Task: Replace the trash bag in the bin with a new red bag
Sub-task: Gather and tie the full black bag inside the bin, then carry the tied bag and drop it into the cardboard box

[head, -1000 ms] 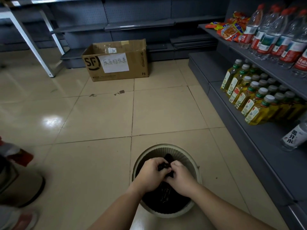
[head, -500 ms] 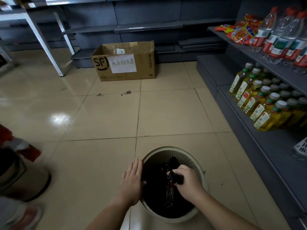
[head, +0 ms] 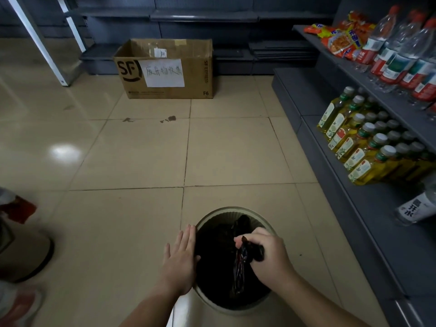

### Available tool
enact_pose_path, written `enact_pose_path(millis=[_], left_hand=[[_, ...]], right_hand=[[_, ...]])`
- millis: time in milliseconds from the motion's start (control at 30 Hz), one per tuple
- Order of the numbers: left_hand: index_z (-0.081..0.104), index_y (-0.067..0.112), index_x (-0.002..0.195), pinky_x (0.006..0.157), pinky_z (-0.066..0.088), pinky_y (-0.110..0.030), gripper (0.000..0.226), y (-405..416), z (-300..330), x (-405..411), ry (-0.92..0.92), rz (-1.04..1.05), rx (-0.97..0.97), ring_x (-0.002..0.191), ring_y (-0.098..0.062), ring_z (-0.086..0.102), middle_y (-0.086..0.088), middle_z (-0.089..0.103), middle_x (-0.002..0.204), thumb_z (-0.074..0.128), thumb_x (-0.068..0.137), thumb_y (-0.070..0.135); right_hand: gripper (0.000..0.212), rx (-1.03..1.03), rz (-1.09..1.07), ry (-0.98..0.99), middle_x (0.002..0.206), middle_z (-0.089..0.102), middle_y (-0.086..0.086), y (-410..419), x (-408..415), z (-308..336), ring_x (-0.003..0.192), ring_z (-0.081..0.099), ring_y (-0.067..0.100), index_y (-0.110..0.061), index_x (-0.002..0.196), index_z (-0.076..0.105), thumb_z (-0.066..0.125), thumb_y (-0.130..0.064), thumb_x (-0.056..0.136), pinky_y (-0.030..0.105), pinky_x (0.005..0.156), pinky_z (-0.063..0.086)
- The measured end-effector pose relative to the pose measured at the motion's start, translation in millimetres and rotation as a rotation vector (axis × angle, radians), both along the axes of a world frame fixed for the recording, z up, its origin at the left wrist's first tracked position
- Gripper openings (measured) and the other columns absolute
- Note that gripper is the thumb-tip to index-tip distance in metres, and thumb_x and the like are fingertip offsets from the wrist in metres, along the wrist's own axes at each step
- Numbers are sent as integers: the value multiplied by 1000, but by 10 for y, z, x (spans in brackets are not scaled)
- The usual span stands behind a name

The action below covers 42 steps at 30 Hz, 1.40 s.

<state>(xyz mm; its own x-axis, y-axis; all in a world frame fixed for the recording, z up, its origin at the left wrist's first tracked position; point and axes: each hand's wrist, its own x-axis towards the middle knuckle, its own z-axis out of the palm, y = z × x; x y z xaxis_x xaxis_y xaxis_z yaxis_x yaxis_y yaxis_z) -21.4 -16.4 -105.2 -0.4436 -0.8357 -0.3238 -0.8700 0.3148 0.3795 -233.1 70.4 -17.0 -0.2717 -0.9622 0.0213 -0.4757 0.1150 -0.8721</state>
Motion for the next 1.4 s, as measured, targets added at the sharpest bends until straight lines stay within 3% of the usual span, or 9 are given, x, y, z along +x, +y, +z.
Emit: enact_pose_path(millis=[100, 267, 467, 767, 900, 1000, 1100, 1267, 1400], left_hand=[[-17, 24, 156, 121, 3, -52, 72, -37, 169, 5, -19, 16, 82, 154, -21, -9, 7, -15, 167, 30, 104, 37], [0, 19, 160, 120, 7, -54, 73, -130, 958, -26, 120, 162, 200, 155, -23, 2, 2, -1, 168, 38, 103, 43], [21, 11, 157, 118, 12, -23, 67, -194, 2427, 16, 303, 337, 310, 153, -19, 16, -5, 19, 166, 49, 101, 37], [31, 17, 155, 114, 27, -27, 61, -706, 4123, 196, 404, 548, 534, 144, -20, 38, -5, 38, 158, 47, 101, 41], [31, 19, 154, 111, 31, -25, 62, -1261, 4460, 412, 428, 581, 612, 141, -19, 44, -7, 42, 156, 48, 100, 43], [30, 21, 155, 107, 35, -24, 64, -1824, 4679, 564, 440, 556, 671, 137, -19, 49, -8, 48, 152, 45, 99, 49], [33, 17, 152, 111, 32, -25, 63, -2435, 4892, 656, 483, 570, 720, 139, -18, 45, -6, 47, 151, 49, 100, 47], [50, 21, 138, 109, 46, -38, 40, -3474, 5194, 706, 598, 637, 739, 119, -19, 61, -1, 65, 128, 48, 102, 37], [52, 21, 138, 108, 44, -34, 40, -4348, 5300, 647, 597, 671, 670, 122, -19, 58, -1, 62, 133, 47, 102, 39]], right_hand=[[16, 9, -31, -19, 79, 69, 1, -9, -12, 318, 80, 70, 9, -49, 75, 70, 61, -36, 70, 37, 77, 57], [15, 49, -49, -32, 77, 68, 2, -80, -25, 1057, 75, 70, 10, -53, 75, 70, 60, -42, 74, 40, 72, 58], [21, 126, -12, 41, 77, 66, -7, -337, 43, 2207, 75, 68, 8, -36, 83, 75, 60, -25, 73, 39, 70, 57], [27, 230, -9, 120, 72, 58, -8, -1101, 322, 3875, 68, 61, 6, -36, 80, 76, 74, -9, 80, 23, 63, 49], [42, 263, -29, 147, 78, 63, -10, -1605, 480, 4317, 72, 65, 4, -42, 79, 76, 75, 0, 74, 21, 68, 49], [43, 313, -89, 95, 75, 66, -10, -2103, 606, 4565, 74, 68, 13, -38, 75, 76, 75, 5, 73, 18, 65, 45], [46, 224, -113, 89, 76, 68, -5, -2651, 746, 4821, 75, 67, 4, -40, 71, 76, 78, 6, 71, 21, 71, 54], [50, 95, -123, 49, 81, 69, -5, -3737, 923, 5172, 80, 67, 5, -40, 77, 73, 75, 9, 72, 21, 76, 55], [49, 40, -100, 58, 79, 67, -8, -4650, 911, 5270, 80, 66, 4, -39, 78, 73, 73, 9, 71, 17, 74, 52]])
